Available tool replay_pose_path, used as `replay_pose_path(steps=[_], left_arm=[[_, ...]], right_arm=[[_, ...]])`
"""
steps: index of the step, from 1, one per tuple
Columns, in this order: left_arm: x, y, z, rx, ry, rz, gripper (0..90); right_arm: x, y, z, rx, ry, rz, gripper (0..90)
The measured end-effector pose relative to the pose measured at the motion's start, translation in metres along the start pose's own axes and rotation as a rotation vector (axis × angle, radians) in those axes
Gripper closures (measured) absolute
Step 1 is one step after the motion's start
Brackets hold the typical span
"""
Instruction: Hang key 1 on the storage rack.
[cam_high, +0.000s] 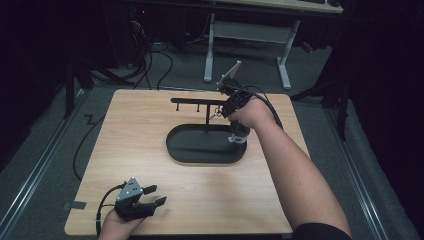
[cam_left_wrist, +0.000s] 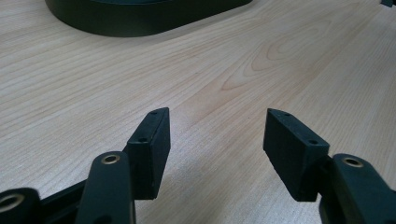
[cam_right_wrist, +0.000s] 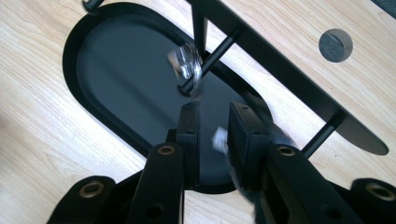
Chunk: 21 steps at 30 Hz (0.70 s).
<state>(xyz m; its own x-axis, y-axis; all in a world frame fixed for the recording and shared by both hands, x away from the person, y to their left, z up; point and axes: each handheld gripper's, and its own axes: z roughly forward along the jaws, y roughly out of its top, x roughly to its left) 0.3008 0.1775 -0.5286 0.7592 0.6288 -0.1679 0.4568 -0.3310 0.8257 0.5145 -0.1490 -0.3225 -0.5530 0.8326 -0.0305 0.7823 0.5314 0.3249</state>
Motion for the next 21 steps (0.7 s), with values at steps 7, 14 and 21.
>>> replay_pose_path(steps=[7,14,21], left_arm=[[0.0,0.0,0.001,-0.002,0.003,0.005,42.0],[-0.002,0.001,0.003,0.002,0.005,0.016,41.8],[-0.004,0.001,0.005,0.009,0.007,0.026,41.6]], right_arm=[[0.003,-0.006,-0.005,-0.017,0.005,-0.014,73.4],[0.014,-0.027,-0.003,-0.015,0.033,-0.042,71.2],[0.028,-0.063,0.006,-0.051,0.041,-0.057,64.3]])
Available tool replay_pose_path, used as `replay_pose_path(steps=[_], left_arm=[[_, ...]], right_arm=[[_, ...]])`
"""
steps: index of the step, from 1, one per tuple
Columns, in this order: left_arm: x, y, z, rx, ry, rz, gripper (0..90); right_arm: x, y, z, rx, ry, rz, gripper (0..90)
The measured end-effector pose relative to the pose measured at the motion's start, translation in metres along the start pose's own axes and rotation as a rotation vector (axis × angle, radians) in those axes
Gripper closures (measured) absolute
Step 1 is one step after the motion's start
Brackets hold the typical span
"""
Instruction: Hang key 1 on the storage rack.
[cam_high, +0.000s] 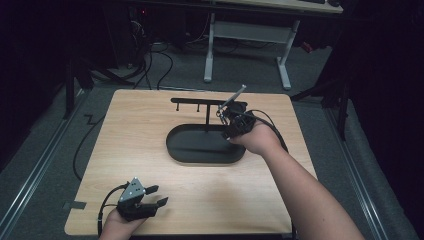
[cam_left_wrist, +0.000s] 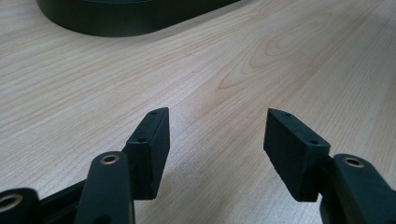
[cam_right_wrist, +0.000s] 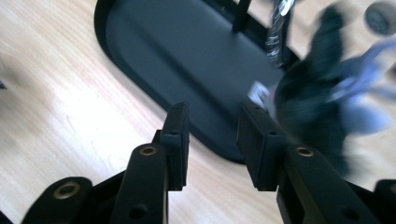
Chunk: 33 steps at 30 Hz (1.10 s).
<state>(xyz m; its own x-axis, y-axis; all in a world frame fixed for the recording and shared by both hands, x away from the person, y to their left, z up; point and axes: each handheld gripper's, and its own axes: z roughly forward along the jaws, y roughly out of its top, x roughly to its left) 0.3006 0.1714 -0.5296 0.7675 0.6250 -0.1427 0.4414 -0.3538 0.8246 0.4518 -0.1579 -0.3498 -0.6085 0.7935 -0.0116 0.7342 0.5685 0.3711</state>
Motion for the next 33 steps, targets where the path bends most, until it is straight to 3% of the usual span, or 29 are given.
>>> replay_pose_path(steps=[6,14,19,21,25,31,33], left_arm=[[-0.001,0.0,0.0,0.003,-0.001,0.002,41.4],[0.0,0.0,0.0,-0.002,0.002,-0.001,41.3],[-0.001,0.0,-0.002,-0.012,-0.005,-0.007,41.2],[-0.002,-0.001,-0.003,-0.017,-0.002,-0.011,41.2],[-0.003,-0.001,-0.005,-0.026,-0.003,-0.011,41.2],[-0.005,0.001,-0.004,-0.028,0.0,-0.008,41.2],[-0.005,0.001,-0.003,-0.033,0.002,-0.008,41.1]], right_arm=[[0.01,-0.036,0.009,-0.054,0.002,0.007,59.1],[0.017,-0.085,0.022,-0.168,0.011,0.033,56.2],[0.021,-0.112,0.031,-0.24,-0.045,0.034,53.9],[0.023,-0.125,0.036,-0.264,-0.029,0.055,53.0],[0.023,-0.149,0.047,-0.325,-0.041,0.096,48.6],[0.012,-0.184,0.063,-0.424,-0.034,0.178,42.0],[0.009,-0.192,0.068,-0.445,-0.033,0.183,37.7]])
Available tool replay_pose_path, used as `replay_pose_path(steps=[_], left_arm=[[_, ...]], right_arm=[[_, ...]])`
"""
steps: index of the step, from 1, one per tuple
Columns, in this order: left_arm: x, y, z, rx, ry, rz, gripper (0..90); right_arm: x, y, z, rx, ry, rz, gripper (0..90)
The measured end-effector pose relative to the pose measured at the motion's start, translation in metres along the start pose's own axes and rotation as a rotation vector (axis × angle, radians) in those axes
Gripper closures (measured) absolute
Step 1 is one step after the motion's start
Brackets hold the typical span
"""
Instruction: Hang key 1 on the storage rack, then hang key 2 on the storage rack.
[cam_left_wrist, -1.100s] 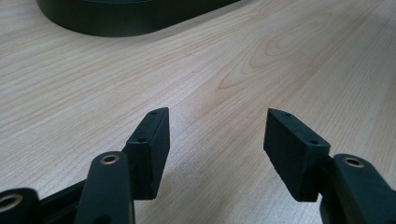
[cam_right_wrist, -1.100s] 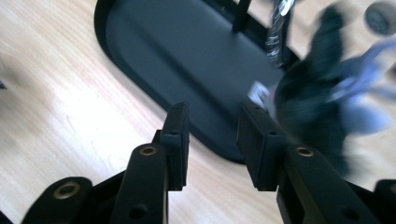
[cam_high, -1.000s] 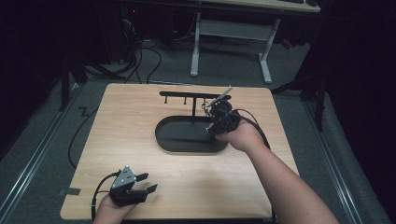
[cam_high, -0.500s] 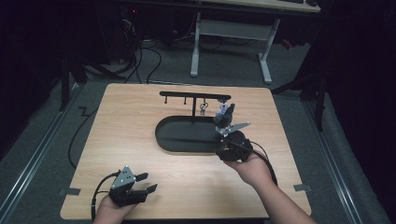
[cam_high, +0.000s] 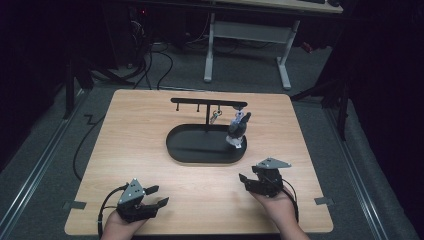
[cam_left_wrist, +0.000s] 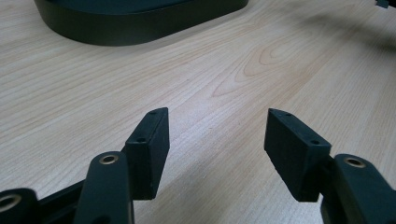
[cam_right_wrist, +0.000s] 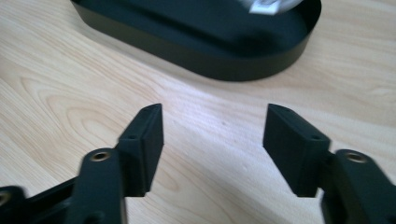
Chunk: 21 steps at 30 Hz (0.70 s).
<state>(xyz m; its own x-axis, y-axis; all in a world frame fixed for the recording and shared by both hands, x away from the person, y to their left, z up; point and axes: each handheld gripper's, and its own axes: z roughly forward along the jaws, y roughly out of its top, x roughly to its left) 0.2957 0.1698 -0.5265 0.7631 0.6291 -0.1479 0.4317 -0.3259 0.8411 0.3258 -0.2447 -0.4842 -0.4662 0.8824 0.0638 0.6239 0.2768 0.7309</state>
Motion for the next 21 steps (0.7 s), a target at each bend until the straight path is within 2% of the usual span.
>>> replay_pose_path(steps=[5,8,9,11,14,18,21], left_arm=[[0.0,0.002,0.002,-0.006,0.011,-0.003,40.7],[0.001,0.002,0.002,-0.013,0.009,-0.017,40.7],[0.0,0.002,0.003,-0.013,0.01,-0.02,40.6],[-0.002,0.003,0.004,-0.013,0.011,-0.026,40.5],[-0.006,0.005,0.008,-0.007,0.015,-0.012,40.4],[-0.013,0.006,0.008,0.005,0.023,0.029,40.3],[-0.015,0.006,0.005,-0.006,0.034,0.027,40.2]], right_arm=[[-0.004,-0.024,0.004,-0.049,0.016,-0.021,26.1],[-0.002,-0.038,0.005,-0.087,0.008,-0.009,21.9],[0.0,-0.045,0.006,-0.117,-0.015,-0.039,21.0],[0.002,-0.051,0.005,-0.131,-0.001,-0.053,20.1],[0.003,-0.056,0.004,-0.126,0.025,-0.045,17.6],[0.005,-0.056,0.002,-0.144,0.026,-0.077,17.5],[0.005,-0.056,0.001,-0.152,0.026,-0.097,17.3]])
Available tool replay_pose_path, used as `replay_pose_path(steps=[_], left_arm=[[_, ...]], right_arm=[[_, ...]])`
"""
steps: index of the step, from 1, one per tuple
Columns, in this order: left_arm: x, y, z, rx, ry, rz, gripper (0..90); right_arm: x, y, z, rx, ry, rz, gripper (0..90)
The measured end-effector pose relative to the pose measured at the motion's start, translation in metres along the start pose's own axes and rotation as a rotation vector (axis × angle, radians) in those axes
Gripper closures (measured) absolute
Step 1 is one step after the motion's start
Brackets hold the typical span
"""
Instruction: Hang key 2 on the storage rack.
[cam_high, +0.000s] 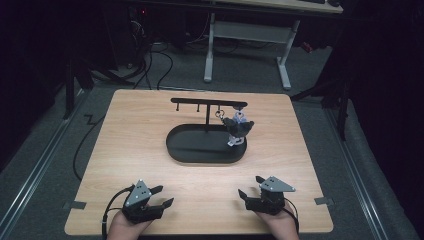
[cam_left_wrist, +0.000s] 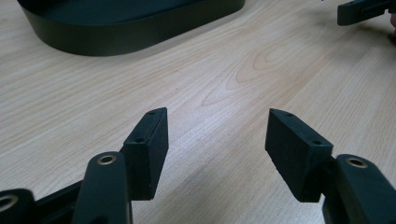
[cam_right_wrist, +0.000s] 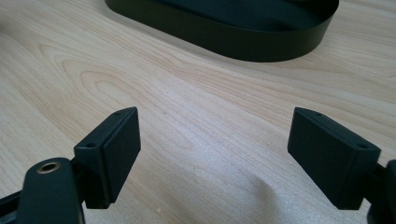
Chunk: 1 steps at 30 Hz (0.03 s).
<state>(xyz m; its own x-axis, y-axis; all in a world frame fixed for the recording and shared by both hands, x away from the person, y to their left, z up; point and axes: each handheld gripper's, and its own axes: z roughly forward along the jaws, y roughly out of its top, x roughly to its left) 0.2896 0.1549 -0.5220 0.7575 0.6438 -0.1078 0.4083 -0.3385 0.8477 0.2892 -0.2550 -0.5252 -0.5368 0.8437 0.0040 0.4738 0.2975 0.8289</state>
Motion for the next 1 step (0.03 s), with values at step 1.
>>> replay_pose_path(steps=[1], left_arm=[[0.0005,-0.0001,-0.0009,-0.004,0.001,-0.005,40.2]], right_arm=[[0.0001,-0.0002,-0.0009,-0.002,0.001,0.003,17.1]])
